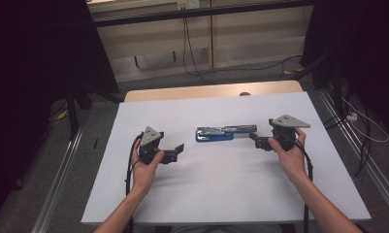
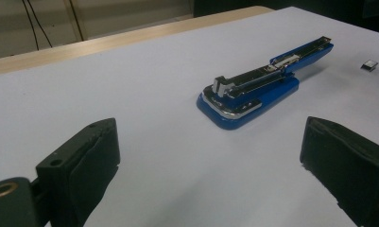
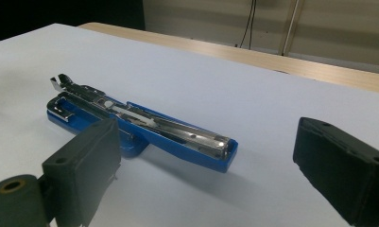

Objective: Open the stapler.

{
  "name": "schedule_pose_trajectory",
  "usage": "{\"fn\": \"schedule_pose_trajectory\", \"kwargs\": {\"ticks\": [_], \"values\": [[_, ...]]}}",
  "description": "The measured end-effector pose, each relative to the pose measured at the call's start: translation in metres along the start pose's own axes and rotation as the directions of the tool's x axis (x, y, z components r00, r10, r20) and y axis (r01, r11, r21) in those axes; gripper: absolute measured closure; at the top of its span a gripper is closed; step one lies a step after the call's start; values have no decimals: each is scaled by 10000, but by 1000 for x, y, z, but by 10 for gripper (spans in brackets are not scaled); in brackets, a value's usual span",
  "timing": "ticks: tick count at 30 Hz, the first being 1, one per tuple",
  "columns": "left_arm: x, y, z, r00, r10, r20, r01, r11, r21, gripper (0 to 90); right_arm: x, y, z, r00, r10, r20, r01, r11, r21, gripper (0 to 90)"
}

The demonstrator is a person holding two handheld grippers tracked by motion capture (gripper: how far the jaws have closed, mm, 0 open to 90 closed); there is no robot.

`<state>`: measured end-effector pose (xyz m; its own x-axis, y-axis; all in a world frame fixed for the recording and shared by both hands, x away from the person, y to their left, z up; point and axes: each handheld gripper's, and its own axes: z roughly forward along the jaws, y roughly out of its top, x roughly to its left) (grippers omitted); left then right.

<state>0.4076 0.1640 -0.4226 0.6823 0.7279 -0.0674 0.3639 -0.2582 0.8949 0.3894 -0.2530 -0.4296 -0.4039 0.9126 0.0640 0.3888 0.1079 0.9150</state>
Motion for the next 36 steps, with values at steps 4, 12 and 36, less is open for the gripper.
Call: {"fn": "schedule_pose_trajectory", "kwargs": {"ticks": [4,12,36], "values": [[4,-7,-12,9989,-252,-389,249,9996,-104,47,-5,-2,-6,10000,-3,73,2,10000,5,87],[0,-12,-34,9978,-288,-592,264,9988,-402,41,-11,-6,-17,9990,185,408,-184,9998,-37,64],[-19,-30,-78,9949,135,-995,-186,9986,-501,39,-15,-8,-34,9996,287,5,-287,9992,270,34]]}}
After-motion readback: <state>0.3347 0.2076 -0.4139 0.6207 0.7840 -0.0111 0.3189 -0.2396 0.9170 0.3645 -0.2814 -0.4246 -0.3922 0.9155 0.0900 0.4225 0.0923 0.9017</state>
